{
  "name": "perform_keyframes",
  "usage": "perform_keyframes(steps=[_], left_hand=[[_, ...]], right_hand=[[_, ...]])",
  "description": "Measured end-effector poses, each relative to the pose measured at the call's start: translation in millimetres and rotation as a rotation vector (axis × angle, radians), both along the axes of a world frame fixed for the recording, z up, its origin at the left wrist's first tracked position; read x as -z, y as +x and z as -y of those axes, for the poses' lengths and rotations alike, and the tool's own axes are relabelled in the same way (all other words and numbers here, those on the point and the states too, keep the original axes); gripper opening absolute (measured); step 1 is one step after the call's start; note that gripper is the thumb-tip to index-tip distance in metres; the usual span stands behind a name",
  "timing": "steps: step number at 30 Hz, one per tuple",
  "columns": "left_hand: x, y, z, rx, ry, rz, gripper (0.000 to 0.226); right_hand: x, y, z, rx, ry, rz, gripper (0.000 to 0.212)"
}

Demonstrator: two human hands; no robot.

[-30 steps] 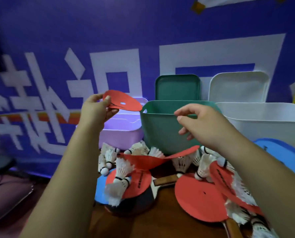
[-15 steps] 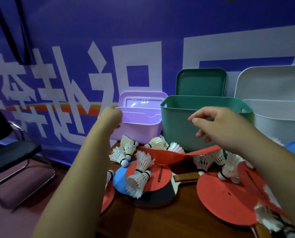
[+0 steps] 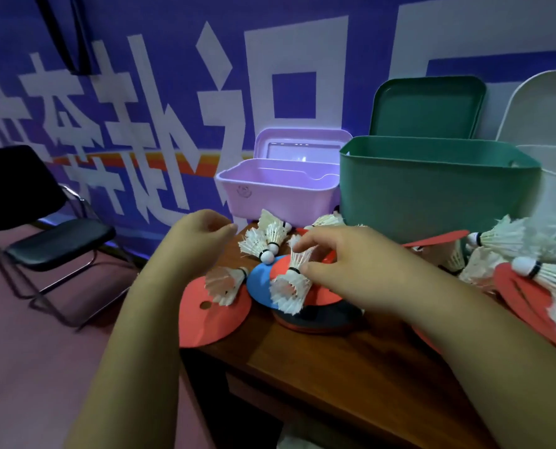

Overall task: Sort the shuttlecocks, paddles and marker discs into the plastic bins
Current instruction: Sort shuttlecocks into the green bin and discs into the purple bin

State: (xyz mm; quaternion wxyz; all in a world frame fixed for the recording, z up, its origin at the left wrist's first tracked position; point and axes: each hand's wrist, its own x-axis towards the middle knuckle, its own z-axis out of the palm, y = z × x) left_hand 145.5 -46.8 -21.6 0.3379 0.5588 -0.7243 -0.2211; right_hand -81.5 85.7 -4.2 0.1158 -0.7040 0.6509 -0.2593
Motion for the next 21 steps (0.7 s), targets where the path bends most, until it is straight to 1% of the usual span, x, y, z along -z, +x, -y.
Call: perform_keyframes(steps=[2, 3, 5, 7, 8, 10, 14, 18, 21], left_hand=[[17, 11, -13, 0.020, -0.002, 0.019, 0.020], [27, 16, -18, 0.024, 0.014, 0.021, 0.024], [47, 22, -23, 0.006, 0.046, 0.009, 0.044], [64, 21, -28, -0.029, 0.033, 0.070, 0.067], [71, 19, -30, -0.048, 0.020, 0.095, 0.073], [78, 15, -35, -0.093, -0.005, 0.079, 0.074], [73, 8, -44, -0.151, -0.029, -0.067, 0.061], [59, -2, -54, -0.103, -0.082, -0.169, 0.064], [47, -14, -63, -0.048, -0.130, -0.258, 0.067]], right_hand=[[17, 11, -1, -0.021, 0.012, -0.016, 0.031], [27, 16, -1, -0.006, 0.019, -0.019, 0.034], [45, 25, 0, 0.066, 0.011, -0.037, 0.039], [60, 31, 2, 0.145, 0.008, -0.043, 0.040], [65, 33, 2, 0.173, 0.001, -0.041, 0.039], [69, 34, 1, 0.214, -0.015, -0.031, 0.036], [64, 30, -4, 0.259, -0.058, 0.057, 0.029], [57, 16, -11, 0.296, -0.135, 0.089, 0.021], [50, 4, -19, 0.310, -0.178, 0.113, 0.022]])
